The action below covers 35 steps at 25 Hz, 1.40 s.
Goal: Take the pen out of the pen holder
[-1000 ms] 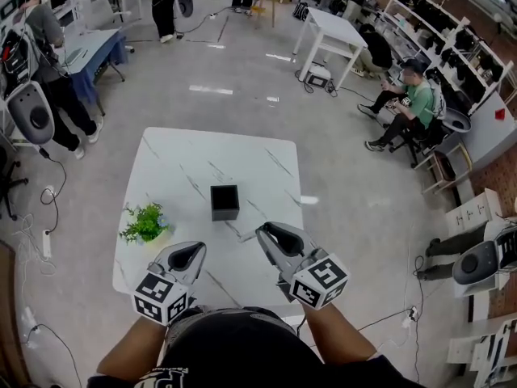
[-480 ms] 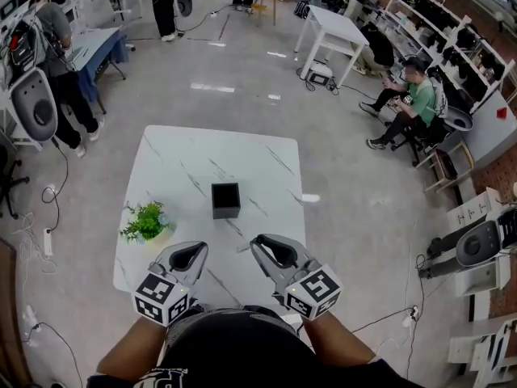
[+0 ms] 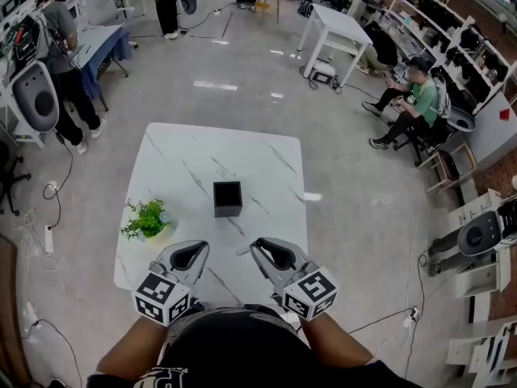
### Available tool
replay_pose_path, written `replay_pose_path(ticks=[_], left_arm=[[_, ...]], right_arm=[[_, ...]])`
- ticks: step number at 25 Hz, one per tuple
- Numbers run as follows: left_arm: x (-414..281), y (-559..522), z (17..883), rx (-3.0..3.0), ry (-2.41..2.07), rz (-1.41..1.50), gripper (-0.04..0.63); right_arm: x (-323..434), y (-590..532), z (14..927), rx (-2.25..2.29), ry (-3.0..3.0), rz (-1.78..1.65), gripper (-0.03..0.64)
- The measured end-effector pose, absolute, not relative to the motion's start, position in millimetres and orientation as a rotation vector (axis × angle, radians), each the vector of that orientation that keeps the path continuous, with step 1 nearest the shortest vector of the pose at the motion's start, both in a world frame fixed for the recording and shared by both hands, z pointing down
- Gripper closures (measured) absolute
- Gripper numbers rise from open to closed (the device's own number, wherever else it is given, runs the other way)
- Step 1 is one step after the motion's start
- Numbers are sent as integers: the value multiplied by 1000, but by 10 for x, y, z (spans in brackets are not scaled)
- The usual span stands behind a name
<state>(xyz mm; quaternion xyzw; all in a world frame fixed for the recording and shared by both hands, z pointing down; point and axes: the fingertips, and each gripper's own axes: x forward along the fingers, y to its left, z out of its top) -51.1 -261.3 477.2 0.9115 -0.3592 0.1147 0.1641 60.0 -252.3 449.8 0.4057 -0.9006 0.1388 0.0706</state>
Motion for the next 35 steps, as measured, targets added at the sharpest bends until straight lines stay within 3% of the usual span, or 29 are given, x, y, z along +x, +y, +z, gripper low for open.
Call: replay_pose_path(ticks=[35], left_arm=[[-516,-2604,4799,2597,-1024,339,538]], right_arm=[[452,-2500,4695,1136,-2698,432,552]])
